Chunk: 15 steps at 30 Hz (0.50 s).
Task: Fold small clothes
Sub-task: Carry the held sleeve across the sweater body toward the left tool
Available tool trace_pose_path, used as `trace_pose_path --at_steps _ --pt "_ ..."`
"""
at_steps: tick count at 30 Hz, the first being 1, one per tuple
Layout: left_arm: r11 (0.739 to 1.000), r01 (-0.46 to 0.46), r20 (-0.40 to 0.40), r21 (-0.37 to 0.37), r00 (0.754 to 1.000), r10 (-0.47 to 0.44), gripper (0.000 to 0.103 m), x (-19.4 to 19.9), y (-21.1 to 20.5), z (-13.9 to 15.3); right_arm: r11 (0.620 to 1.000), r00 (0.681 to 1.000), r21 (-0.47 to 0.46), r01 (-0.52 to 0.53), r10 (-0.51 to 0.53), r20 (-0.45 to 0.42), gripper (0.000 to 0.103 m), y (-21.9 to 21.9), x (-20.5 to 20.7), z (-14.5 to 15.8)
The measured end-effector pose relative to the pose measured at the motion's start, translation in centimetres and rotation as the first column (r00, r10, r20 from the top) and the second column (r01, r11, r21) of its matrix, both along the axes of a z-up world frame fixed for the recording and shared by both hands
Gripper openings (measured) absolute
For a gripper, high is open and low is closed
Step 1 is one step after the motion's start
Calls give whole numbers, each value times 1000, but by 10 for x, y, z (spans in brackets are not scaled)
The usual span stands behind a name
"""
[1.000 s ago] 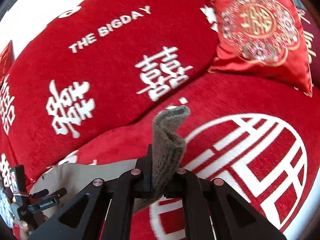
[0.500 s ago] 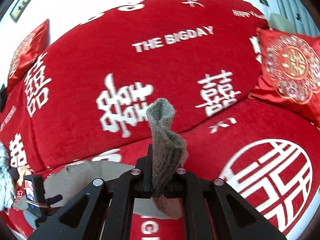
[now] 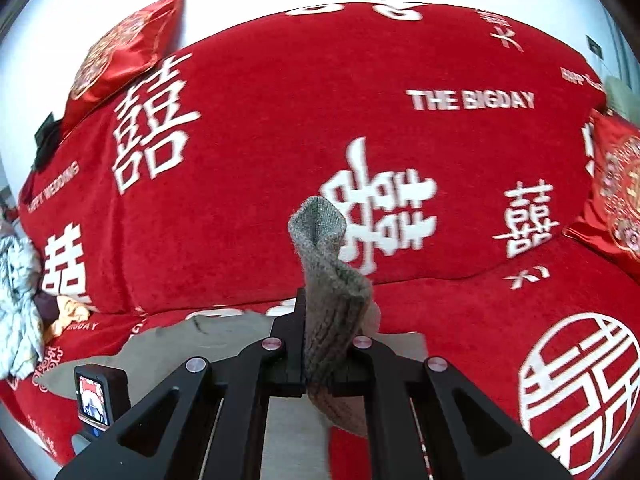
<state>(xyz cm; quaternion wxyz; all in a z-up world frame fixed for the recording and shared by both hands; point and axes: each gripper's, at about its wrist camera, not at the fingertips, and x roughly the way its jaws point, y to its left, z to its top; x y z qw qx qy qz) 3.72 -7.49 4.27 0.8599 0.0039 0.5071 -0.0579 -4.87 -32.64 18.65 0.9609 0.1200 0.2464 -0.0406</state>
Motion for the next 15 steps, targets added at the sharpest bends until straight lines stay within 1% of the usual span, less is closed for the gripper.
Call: trace_pose_path --at_steps 6,15 --pt "1000 -19 -7 -25 1000 18 103 2 25 0 999 999 -33 -38 38 -9 6 41 15 6" --pt "998 -36 5 -53 999 36 103 2 53 9 995 995 -42 -95 94 -25 6 93 31 9"
